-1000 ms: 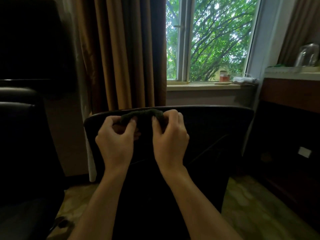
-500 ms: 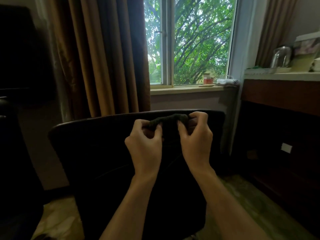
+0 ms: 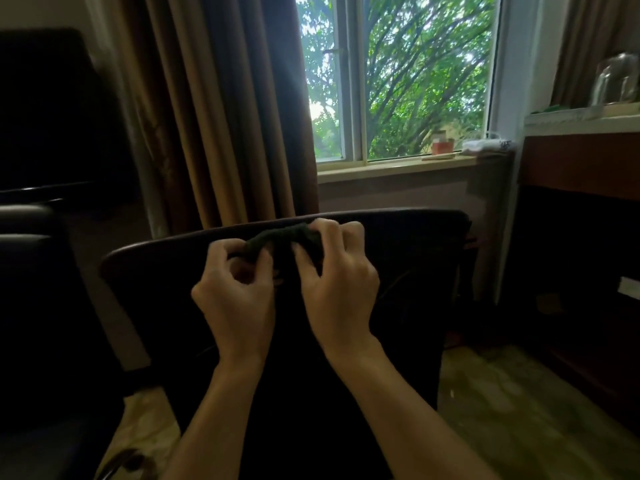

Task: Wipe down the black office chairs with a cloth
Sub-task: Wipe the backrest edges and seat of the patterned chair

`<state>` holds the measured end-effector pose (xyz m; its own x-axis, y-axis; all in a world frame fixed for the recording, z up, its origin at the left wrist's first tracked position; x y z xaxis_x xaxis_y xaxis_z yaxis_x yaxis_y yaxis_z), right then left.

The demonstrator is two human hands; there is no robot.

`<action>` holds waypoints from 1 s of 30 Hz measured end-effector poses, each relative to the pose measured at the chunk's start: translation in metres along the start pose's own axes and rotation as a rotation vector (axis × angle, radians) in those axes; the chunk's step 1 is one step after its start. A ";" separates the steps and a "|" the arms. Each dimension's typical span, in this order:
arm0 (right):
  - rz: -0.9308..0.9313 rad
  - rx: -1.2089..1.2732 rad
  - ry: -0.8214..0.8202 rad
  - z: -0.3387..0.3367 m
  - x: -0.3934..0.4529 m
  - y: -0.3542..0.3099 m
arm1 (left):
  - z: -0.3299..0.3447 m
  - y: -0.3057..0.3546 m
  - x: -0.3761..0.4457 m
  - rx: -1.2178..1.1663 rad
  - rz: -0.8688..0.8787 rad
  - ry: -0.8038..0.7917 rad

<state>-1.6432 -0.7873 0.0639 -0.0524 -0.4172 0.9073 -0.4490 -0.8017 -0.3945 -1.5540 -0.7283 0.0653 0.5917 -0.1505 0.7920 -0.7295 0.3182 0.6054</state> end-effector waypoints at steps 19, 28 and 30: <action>0.167 0.026 0.067 -0.043 0.022 0.097 | 0.068 0.033 -0.030 -0.144 0.032 -0.238; 0.235 0.081 0.148 -0.068 0.041 0.154 | 0.122 0.055 -0.057 -0.224 0.022 -0.408; 0.208 0.119 0.148 -0.070 0.045 0.172 | 0.136 0.058 -0.060 -0.268 -0.049 -0.377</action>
<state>-1.7849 -0.9144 0.0473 -0.2664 -0.5176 0.8131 -0.3075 -0.7539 -0.5807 -1.6786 -0.8284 0.0632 0.4209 -0.4850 0.7665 -0.5601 0.5257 0.6402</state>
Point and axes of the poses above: each hand's wrist, its own x-axis towards the middle knuckle, its own z-axis out of the palm, y = z × x, the point moved 1 cm from there along x, towards the middle knuckle, and after that the axes turned 6 degrees about -x, right-handed, at the moved point
